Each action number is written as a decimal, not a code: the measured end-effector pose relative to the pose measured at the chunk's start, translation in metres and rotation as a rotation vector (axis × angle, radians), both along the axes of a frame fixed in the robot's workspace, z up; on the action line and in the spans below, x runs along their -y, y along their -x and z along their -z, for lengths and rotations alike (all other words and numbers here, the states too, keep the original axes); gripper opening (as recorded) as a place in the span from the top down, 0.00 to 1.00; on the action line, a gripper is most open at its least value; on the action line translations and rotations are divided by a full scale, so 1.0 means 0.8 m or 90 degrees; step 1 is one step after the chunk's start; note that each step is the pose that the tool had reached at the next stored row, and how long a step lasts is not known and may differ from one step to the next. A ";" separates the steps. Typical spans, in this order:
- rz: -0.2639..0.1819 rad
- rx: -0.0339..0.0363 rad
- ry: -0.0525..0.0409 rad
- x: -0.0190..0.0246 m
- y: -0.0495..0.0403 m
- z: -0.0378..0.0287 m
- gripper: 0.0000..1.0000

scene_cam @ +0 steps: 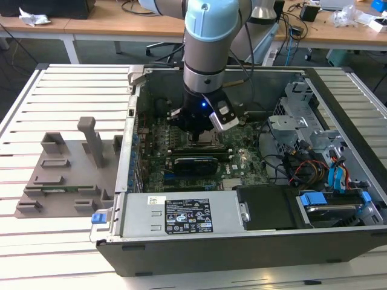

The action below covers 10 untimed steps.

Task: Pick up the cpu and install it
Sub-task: 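Install the second cpu locking lever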

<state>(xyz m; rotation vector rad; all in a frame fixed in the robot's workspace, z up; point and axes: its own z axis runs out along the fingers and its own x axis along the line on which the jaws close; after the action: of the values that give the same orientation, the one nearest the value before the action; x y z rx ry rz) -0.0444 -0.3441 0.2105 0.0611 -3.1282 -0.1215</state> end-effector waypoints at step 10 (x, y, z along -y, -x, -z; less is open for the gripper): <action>0.000 -0.0075 0.0383 -0.0241 -0.014 -0.0067 0.89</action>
<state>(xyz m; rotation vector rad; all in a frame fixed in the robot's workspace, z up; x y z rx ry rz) -0.0331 -0.3248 0.2158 0.0598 -3.1174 -0.0275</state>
